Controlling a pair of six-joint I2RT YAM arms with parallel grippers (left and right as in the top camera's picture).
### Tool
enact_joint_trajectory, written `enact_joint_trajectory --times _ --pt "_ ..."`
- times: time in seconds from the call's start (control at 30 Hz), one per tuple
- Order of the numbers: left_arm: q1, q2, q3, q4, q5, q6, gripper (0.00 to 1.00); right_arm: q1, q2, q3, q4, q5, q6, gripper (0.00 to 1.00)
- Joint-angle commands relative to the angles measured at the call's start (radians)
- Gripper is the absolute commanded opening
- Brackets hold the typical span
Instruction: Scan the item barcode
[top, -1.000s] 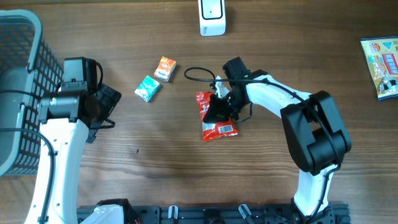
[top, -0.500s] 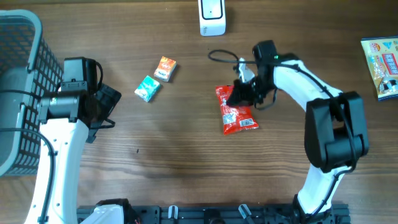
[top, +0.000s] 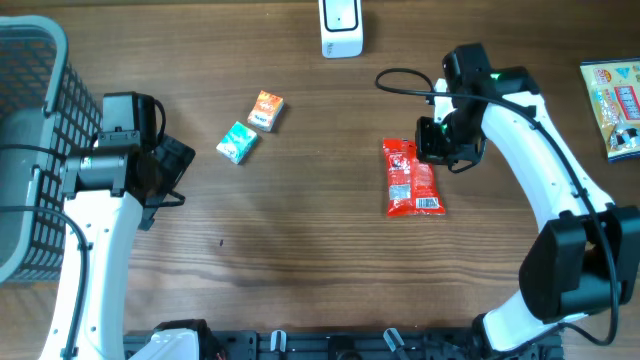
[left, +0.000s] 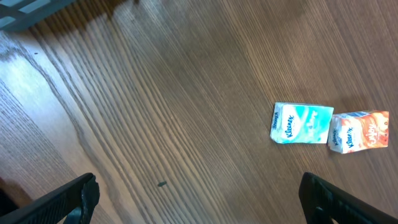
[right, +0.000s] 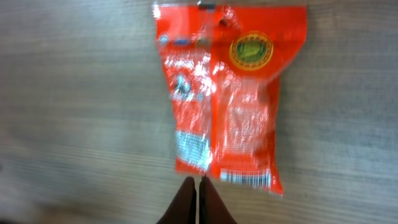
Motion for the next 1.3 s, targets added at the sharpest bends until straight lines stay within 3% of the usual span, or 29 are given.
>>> enact_joint_trajectory --times 0.0,0.07,0.17,0.33,0.43,0.63,0.9,1.13,1.27 --pt "0.004 -0.009 0.001 0.000 0.005 -0.002 1.00 0.000 0.011 -0.159 0.105 0.048 0.093 0.04" --pt "0.004 -0.009 0.001 0.000 0.005 -0.002 1.00 0.000 0.011 -0.282 0.227 0.037 0.143 0.04" --pt "0.004 -0.009 0.001 0.000 0.004 -0.002 1.00 0.000 0.011 -0.327 0.257 0.035 0.161 0.04" --pt "0.004 -0.009 0.001 0.000 0.005 -0.002 1.00 0.000 0.010 -0.192 0.085 0.039 0.149 0.04" --pt "0.004 -0.009 0.001 0.000 0.005 -0.002 1.00 0.000 0.011 -0.179 0.092 0.066 0.148 0.04" --pt "0.004 -0.009 0.001 0.000 0.005 -0.002 1.00 0.000 0.025 -0.350 0.271 0.065 0.163 0.04" --pt "0.004 -0.009 0.001 0.000 0.005 -0.002 1.00 0.061 0.031 -0.374 0.477 -0.227 0.181 0.04" --pt "0.004 -0.009 0.001 0.000 0.005 -0.002 1.00 0.069 0.030 -0.044 0.145 -0.181 0.054 0.04" --pt "0.004 -0.009 0.001 0.000 0.005 -0.002 1.00 0.093 0.078 -0.209 0.262 -0.264 -0.021 0.04"
